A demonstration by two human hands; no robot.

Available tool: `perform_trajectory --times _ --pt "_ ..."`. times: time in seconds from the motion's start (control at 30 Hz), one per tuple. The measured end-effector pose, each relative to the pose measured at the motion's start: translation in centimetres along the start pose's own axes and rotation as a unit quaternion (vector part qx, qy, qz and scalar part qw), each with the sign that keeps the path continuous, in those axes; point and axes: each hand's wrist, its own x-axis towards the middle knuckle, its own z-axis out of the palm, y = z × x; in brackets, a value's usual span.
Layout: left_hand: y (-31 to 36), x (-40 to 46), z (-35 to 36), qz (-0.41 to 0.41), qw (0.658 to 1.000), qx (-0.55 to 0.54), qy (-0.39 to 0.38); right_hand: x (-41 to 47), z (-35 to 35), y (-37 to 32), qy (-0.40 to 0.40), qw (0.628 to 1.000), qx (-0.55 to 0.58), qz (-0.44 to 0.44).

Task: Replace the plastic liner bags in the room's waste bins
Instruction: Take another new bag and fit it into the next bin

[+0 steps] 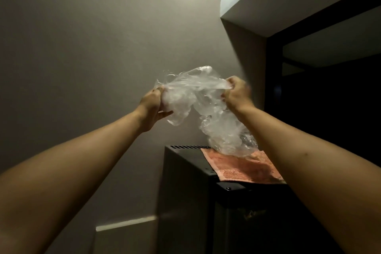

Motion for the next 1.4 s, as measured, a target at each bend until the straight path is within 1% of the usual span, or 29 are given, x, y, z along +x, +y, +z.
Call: perform_trajectory --times 0.07,0.17,0.27,0.33,0.43,0.47,0.57,0.67,0.7,0.73,0.8,0.9,0.97,1.0,1.1,1.17,1.2,1.27,1.3,1.33,1.4 --pt "-0.3 -0.1 -1.2 0.004 0.999 0.027 0.038 1.0 -0.1 0.0 0.052 0.992 0.091 0.066" --pt "-1.2 -0.1 -2.9 0.003 0.996 0.061 0.070 1.6 -0.4 -0.8 0.071 0.962 0.229 0.132" --pt "-1.7 -0.2 -4.3 0.005 0.991 0.040 0.126 1.7 -0.8 -1.5 0.100 0.933 0.302 0.166" --pt "-1.9 -0.1 -5.2 0.003 0.987 0.023 0.158 1.6 -1.1 -1.7 0.111 0.922 0.323 0.185" --pt "-1.8 0.3 -6.8 -0.002 0.975 -0.034 0.220 1.4 -1.9 -2.2 0.118 0.901 0.363 0.208" --pt "-1.8 0.3 -7.3 0.000 0.969 -0.050 0.241 1.4 -2.1 -2.3 0.114 0.900 0.366 0.206" --pt "-1.4 0.1 -8.7 0.033 0.958 -0.063 0.276 0.7 -2.3 -3.3 0.088 0.925 0.324 0.178" --pt "-0.5 -0.7 -9.8 0.066 0.955 -0.081 0.276 0.0 -1.2 -4.7 0.033 0.929 0.328 0.169" --pt "-0.1 -1.1 -10.3 0.068 0.953 -0.089 0.283 -0.3 -0.7 -5.3 0.031 0.928 0.326 0.175" --pt "0.3 -1.6 -10.8 0.067 0.949 -0.095 0.294 -0.5 -0.1 -5.9 0.042 0.924 0.331 0.188" --pt "0.9 -3.0 -12.7 0.060 0.938 -0.105 0.326 -0.9 1.2 -6.7 0.070 0.901 0.357 0.234" --pt "1.0 -5.6 -16.8 0.063 0.920 -0.103 0.372 -2.5 2.6 -8.1 0.059 0.878 0.375 0.292" --pt "1.1 -7.5 -19.8 0.065 0.910 -0.093 0.399 -3.9 3.6 -9.1 0.021 0.867 0.376 0.326" --pt "1.2 -8.5 -21.2 0.066 0.905 -0.089 0.411 -4.9 4.2 -9.6 -0.012 0.864 0.374 0.337" --pt "2.0 -12.0 -25.1 0.063 0.896 -0.063 0.435 -7.5 6.4 -11.4 -0.126 0.880 0.327 0.321" --pt "3.1 -14.6 -27.4 0.069 0.895 -0.034 0.439 -9.9 7.9 -13.2 -0.190 0.872 0.330 0.309" --pt "3.7 -15.9 -28.5 0.074 0.894 -0.018 0.442 -11.2 8.8 -14.1 -0.197 0.885 0.313 0.282" --pt "5.3 -18.8 -30.4 0.078 0.891 0.020 0.447 -14.6 10.5 -16.7 -0.219 0.925 0.264 0.167" --pt "6.2 -20.3 -31.4 0.077 0.890 0.039 0.448 -16.6 11.4 -18.2 -0.255 0.926 0.255 0.108" --pt "7.1 -21.8 -32.5 0.077 0.889 0.053 0.449 -18.9 12.2 -19.8 -0.321 0.913 0.245 0.060" --pt "8.9 -25.1 -34.5 0.076 0.887 0.067 0.450 -23.8 14.0 -23.1 -0.476 0.855 0.207 0.002"
